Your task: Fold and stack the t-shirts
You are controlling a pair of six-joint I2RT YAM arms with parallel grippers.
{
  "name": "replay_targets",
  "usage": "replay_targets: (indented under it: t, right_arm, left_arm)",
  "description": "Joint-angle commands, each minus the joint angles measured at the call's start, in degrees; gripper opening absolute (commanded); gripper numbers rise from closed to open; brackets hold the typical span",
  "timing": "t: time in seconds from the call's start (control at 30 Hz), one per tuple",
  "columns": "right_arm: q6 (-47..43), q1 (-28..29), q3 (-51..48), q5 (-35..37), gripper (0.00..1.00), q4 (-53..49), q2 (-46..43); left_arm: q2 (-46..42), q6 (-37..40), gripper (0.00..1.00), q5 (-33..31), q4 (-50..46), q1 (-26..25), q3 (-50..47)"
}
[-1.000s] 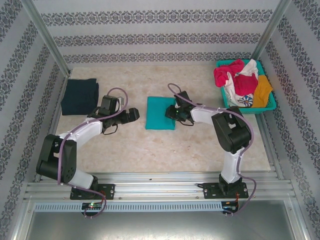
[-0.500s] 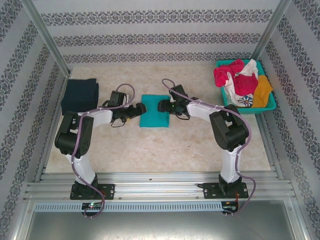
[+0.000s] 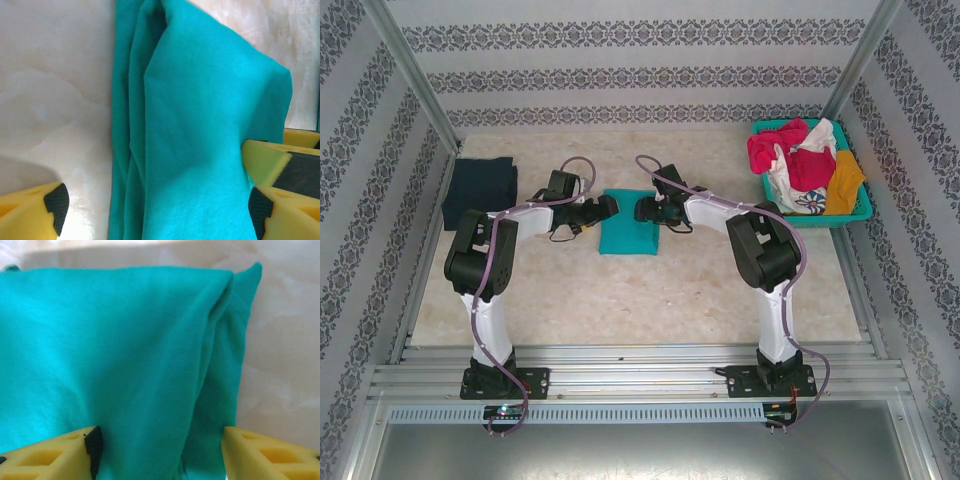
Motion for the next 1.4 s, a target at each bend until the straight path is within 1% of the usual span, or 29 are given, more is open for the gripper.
replay_targets:
  t: [0.0, 0.07, 0.13, 0.27, 0.3, 0.33, 0.57, 0.73, 0.77, 0.83, 0.93, 0.97, 1.03, 1.13, 1.23, 1.27, 1.37]
  right_arm:
    - [-0.2, 0.1, 1.0, -1.1, 0.54, -2.5, 1.4]
    - [1.4, -0.3, -0.4, -2.5, 0.38, -0.7, 1.6]
    - [3.0, -0.8, -2.1, -3.7, 0.27, 1.3, 1.6]
    - [5.5, -1.7, -4.4, -5.6, 0.14, 4.3, 1.6]
    - [5.9, -1.8, -4.7, -5.9, 0.13, 4.7, 1.7]
    - [6.1, -1.8, -5.1, -6.1, 0.12, 5.2, 1.8]
    - [6.5, -2.0, -5.9, -7.0, 0.12, 6.1, 1.8]
    - [6.4, -2.0, -5.9, -7.9, 0.12, 6.6, 1.9]
    - [6.4, -1.9, -6.0, -8.2, 0.12, 6.8, 1.9]
    - [6.6, -1.8, -6.0, -8.8, 0.12, 7.1, 2.0]
    - [6.6, -1.4, -5.9, -9.7, 0.12, 7.8, 2.1]
    - [6.5, -1.2, -5.8, -9.8, 0.12, 7.8, 2.2]
    - [6.3, -1.1, -5.7, -10.1, 0.12, 7.6, 2.3]
    - [5.9, -0.9, -5.7, -10.5, 0.12, 7.5, 2.2]
    - [5.3, -1.0, -5.6, -11.1, 0.13, 7.4, 2.0]
    - [5.0, -1.0, -5.6, -11.3, 0.13, 7.2, 1.8]
    - [4.3, -1.1, -5.7, -11.8, 0.17, 7.3, -0.1]
  left_arm:
    - [2.5, 0.1, 0.92, 2.2, 1.3, -1.6, 0.8]
    - [2.4, -0.2, 0.91, 2.7, 1.5, -2.0, 0.9]
    - [2.1, -0.8, 0.88, 2.6, 1.9, -2.4, 0.9]
    - [1.4, -2.2, 0.82, 2.8, 3.4, -3.1, 0.5]
    - [1.4, -2.4, 0.8, 2.8, 3.6, -3.2, 0.6]
    - [1.5, -2.6, 0.78, 2.9, 3.7, -3.5, 0.7]
    - [3.9, -2.9, 0.76, 2.1, 3.4, -4.0, 2.0]
    - [5.5, -3.3, 0.71, 2.1, 4.1, -4.0, 2.0]
    - [5.8, -3.6, 0.67, 2.3, 4.9, -4.0, 2.0]
    - [6.7, -4.4, 0.63, 2.9, 6.4, -4.0, 2.2]
    - [8.0, -6.3, 0.51, 3.9, 9.2, -4.0, 2.9]
    - [8.4, -6.8, 0.45, 4.1, 9.9, -4.0, 3.3]
    - [8.9, -6.6, 0.37, 4.1, 9.6, -4.0, 4.2]
    - [9.7, -5.7, 0.23, 4.1, 8.9, -4.0, 5.2]
    - [10.5, -5.1, 0.02, 4.7, 9.0, -4.0, 5.9]
    - [10.7, -4.7, 0.0, 4.9, 9.1, -4.0, 5.9]
    - [10.4, -2.7, 0.0, 4.3, 8.9, -4.0, 5.6]
